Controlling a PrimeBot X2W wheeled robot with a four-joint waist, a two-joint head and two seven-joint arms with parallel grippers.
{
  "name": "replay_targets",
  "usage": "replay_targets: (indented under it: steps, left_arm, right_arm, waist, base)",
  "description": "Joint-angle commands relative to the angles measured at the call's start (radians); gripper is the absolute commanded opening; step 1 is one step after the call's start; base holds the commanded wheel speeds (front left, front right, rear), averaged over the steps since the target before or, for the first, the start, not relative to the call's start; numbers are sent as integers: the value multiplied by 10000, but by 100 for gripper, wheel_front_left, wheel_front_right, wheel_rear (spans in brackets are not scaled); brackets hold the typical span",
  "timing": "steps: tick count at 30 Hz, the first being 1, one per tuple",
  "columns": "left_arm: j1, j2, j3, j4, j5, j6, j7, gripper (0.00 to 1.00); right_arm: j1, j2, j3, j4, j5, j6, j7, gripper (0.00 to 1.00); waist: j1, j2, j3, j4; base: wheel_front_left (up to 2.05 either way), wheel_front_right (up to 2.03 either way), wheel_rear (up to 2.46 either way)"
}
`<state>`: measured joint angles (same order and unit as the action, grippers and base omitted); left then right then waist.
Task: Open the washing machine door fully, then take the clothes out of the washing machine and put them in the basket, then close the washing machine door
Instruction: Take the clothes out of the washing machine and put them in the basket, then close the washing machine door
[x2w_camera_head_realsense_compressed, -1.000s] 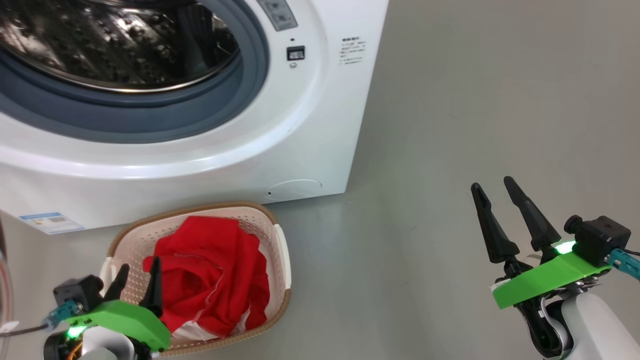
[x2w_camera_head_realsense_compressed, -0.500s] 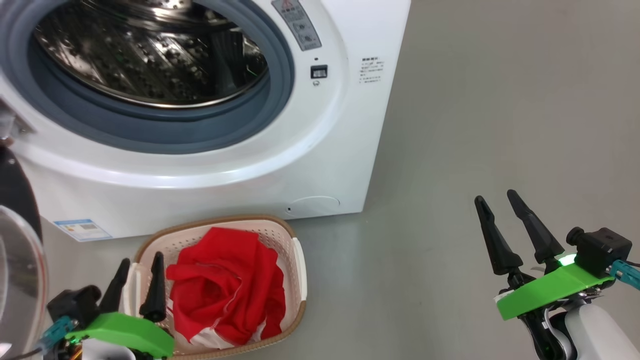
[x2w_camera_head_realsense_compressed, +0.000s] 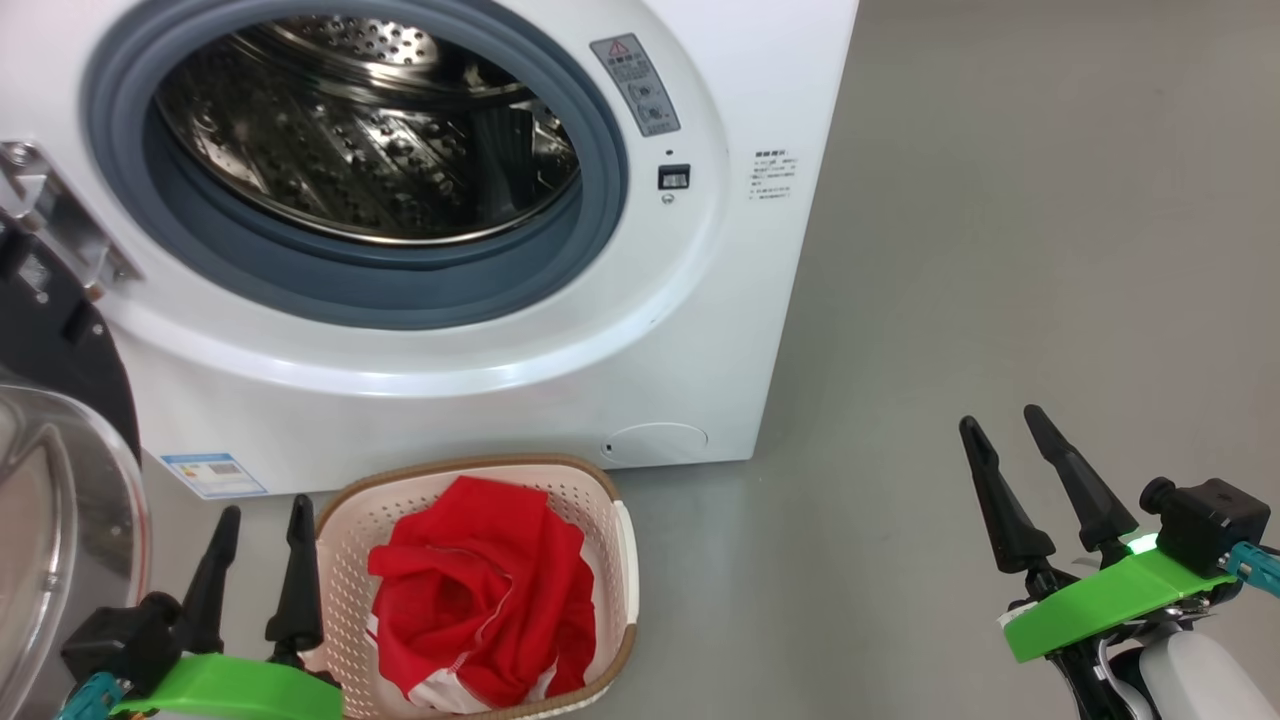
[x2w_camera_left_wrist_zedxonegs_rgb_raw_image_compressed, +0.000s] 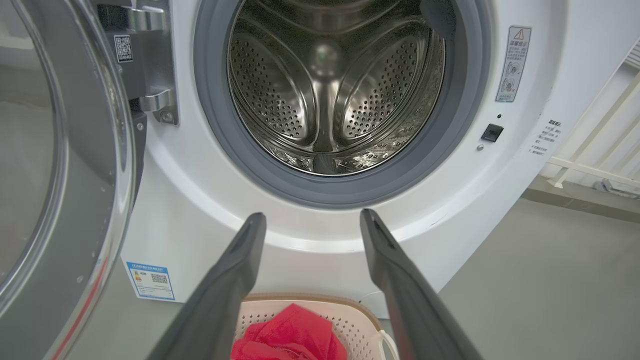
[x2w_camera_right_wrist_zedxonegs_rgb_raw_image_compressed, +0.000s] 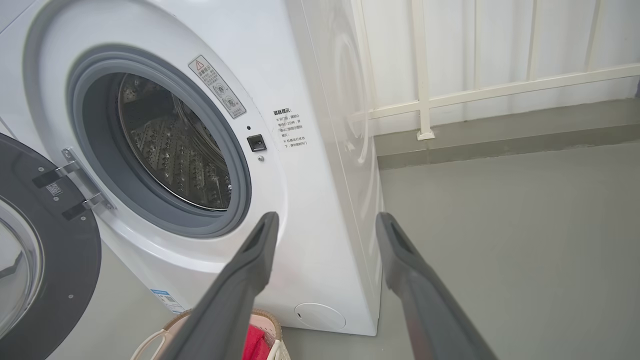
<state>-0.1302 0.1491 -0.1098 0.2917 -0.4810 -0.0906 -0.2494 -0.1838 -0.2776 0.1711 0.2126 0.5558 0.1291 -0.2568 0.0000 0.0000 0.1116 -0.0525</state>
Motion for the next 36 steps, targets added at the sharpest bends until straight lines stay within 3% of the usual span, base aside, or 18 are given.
replay_targets:
  steps: [1,14,36]
  left_arm:
    - [-75,246,364,-364,84,86,-107,100]
    - [676,324,592,-1960,160,686,35,100]
    - [808,433,571,-2219,245,800,-40,100]
  right_arm:
    - [90,-147,116,-225,-45,16,-49,100]
    - [299,-203,83,-257,-83,16,-49,100]
    - [354,-271,196,-230,-105,16,-49,100]
  waist:
    - [0,0,-91,72]
    - [0,0,-455,195]
    - [0,0,-567,194]
  base:
    - [0,0,0]
    - [0,0,0]
    - [0,0,0]
